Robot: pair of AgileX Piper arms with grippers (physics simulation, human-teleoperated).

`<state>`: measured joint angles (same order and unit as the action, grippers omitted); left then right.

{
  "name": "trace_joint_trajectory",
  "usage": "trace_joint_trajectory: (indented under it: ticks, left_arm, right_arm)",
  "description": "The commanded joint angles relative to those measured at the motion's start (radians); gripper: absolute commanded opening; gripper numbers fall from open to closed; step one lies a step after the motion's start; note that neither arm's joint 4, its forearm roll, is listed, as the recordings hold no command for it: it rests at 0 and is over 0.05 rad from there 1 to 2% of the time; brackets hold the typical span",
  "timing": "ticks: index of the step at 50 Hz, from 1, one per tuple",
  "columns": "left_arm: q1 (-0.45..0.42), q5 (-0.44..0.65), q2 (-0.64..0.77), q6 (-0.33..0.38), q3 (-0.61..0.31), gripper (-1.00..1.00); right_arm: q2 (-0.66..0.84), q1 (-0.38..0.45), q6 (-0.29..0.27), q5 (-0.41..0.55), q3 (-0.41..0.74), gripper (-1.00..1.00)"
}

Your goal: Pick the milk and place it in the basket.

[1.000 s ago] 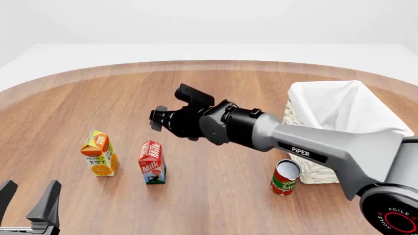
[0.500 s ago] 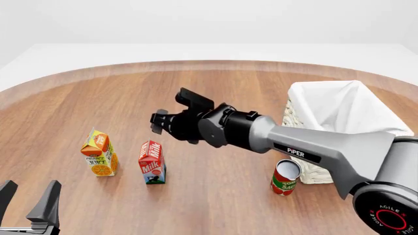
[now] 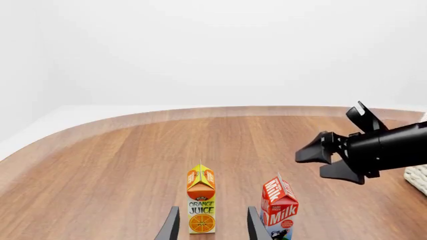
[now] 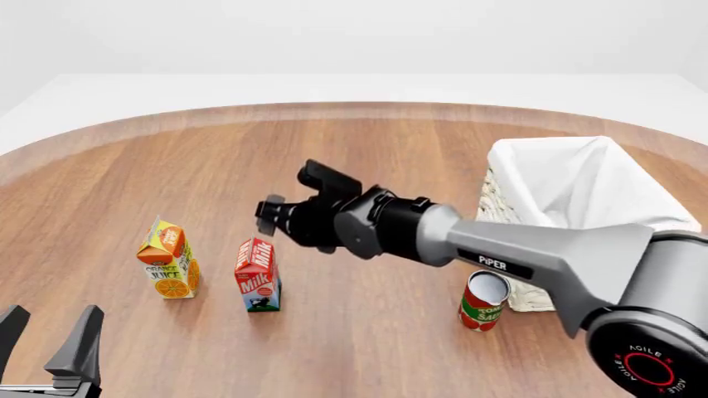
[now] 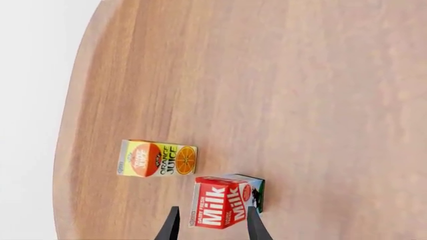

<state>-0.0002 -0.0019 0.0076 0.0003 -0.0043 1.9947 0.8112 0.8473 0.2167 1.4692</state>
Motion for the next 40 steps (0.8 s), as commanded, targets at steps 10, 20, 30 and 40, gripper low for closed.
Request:
trace_joint_trajectory:
  ticks: [10, 20, 30, 40]
  left_arm:
    - [0.000, 0.000, 0.000, 0.000, 0.000, 1.00]
    - [0.000, 0.000, 0.000, 0.000, 0.000, 1.00]
    - [0.000, 0.000, 0.000, 0.000, 0.000, 1.00]
    - [0.000, 0.000, 0.000, 0.000, 0.000, 1.00]
  right_arm:
    - [0.047, 0.016, -0.006, 0.022, 0.041, 1.00]
    - [0.077, 0.018, -0.021, 0.064, 0.092, 1.00]
    - [0.093, 0.023, -0.022, 0.079, 0.111, 1.00]
    - [0.098, 0.029, -0.011, 0.072, 0.108, 1.00]
